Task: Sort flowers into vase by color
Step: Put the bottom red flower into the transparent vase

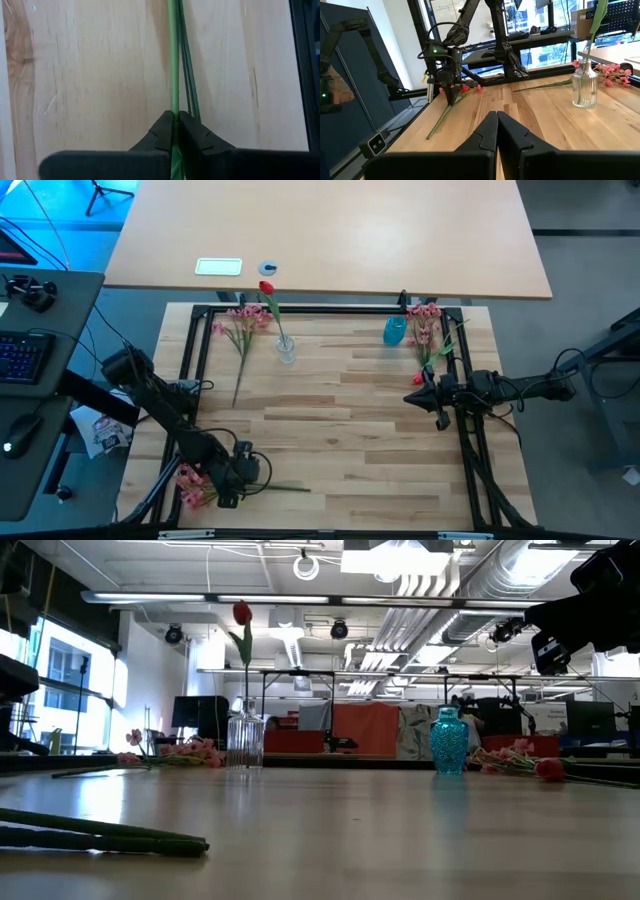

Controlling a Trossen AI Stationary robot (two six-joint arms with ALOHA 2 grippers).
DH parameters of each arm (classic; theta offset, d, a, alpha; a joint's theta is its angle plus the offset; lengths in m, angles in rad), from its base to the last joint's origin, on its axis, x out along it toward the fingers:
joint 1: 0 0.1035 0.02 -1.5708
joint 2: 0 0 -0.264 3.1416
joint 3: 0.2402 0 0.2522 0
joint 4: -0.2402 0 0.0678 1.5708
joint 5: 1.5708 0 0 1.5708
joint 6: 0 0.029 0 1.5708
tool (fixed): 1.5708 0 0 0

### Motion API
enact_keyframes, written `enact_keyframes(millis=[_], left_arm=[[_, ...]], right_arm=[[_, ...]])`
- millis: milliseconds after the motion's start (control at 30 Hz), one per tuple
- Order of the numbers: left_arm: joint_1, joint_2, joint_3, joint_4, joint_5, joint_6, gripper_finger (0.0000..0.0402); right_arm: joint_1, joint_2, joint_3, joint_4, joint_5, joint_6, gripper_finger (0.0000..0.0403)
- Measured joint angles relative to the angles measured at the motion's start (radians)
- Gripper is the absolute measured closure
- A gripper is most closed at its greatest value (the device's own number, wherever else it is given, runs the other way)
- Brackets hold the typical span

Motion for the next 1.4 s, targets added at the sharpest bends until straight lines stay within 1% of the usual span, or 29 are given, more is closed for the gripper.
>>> enact_keyframes(millis=[200, 367, 533, 633, 733, 800, 867, 1000, 1100, 1200, 1300, 1400], left_arm=[[0.027, -0.067, 0.0, -0.02, -0.001, 0.0, 0.0399], [0.071, -0.167, 0.0, -0.069, -0.014, 0.025, 0.04], [0.142, -0.278, 0.0, -0.079, -0.008, 0.024, 0.0401], [0.205, -0.318, 0.042, -0.129, -0.004, 0.019, 0.0401], [0.279, -0.322, 0.116, -0.186, 0.022, 0.038, 0.0401], [0.327, -0.314, 0.159, -0.191, 0.041, 0.066, 0.0401], [0.375, -0.311, 0.191, -0.125, 0.035, 0.077, 0.0401], [0.459, -0.312, 0.201, 0.157, -0.005, 0.101, 0.0401], [0.503, -0.306, 0.201, 0.299, -0.047, 0.111, 0.0401], [0.522, -0.292, 0.2, 0.434, -0.142, 0.083, 0.0401], [0.524, -0.257, 0.201, 0.624, -0.225, 0.088, 0.0401], [0.523, -0.195, 0.201, 0.79, -0.249, 0.085, 0.0401]], right_arm=[[0.0, 0.0, 0.0, 0.0, 0.0, 0.0, 0.0402], [0.0, 0.0, 0.0, 0.0, 0.0, 0.0, 0.0402], [0.0, 0.0, 0.0, 0.0, 0.0, 0.0, 0.0402], [0.0, 0.0, 0.0, 0.0, 0.0, 0.0, 0.0402], [0.0, 0.0, 0.0, 0.0, 0.0, 0.0, 0.0402], [0.0, 0.0, 0.0, 0.0, 0.0, 0.0, 0.0402], [0.0, 0.0, 0.0, 0.0, 0.0, 0.0, 0.0402], [0.0, 0.0, 0.0, 0.0, 0.0, 0.0, 0.0402], [0.0, 0.0, 0.0, 0.0, 0.0, 0.0, 0.0402], [0.0, 0.0, 0.0, 0.0, 0.0, 0.0, 0.0402], [0.0, 0.0, 0.0, 0.0, 0.0, 0.0, 0.0402], [0.0, 0.0, 0.0, 0.0, 0.0, 0.0, 0.0402]])
